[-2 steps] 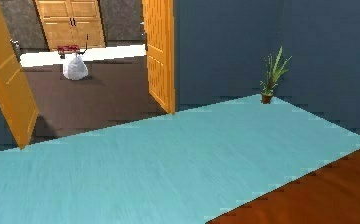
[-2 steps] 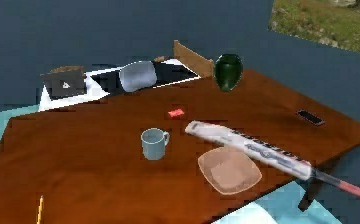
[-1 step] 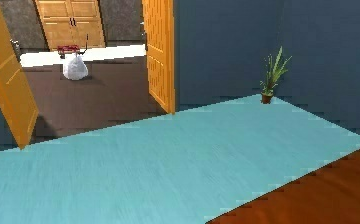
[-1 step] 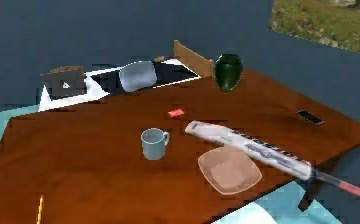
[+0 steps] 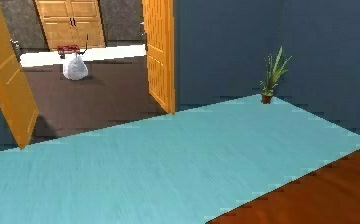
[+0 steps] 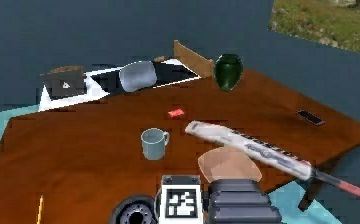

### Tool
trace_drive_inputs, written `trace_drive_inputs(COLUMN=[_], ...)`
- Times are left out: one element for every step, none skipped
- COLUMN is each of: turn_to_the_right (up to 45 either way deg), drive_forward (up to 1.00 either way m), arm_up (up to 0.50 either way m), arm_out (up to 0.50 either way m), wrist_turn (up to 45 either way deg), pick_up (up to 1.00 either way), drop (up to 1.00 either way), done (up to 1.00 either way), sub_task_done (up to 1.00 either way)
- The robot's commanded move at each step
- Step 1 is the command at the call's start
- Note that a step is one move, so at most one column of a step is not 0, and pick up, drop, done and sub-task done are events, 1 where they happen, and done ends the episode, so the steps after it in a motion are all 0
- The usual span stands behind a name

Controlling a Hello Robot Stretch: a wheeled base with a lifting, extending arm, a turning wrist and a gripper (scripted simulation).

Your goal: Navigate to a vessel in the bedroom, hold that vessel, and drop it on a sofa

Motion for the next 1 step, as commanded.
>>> trace_drive_inputs(turn_to_the_right=[0.0], drive_forward=[0.00], arm_up=[0.00], arm_out=[0.34], wrist_turn=[0.0], pick_up=[0.00], drop=[0.00], done=[0.00], sub_task_done=[0.00])
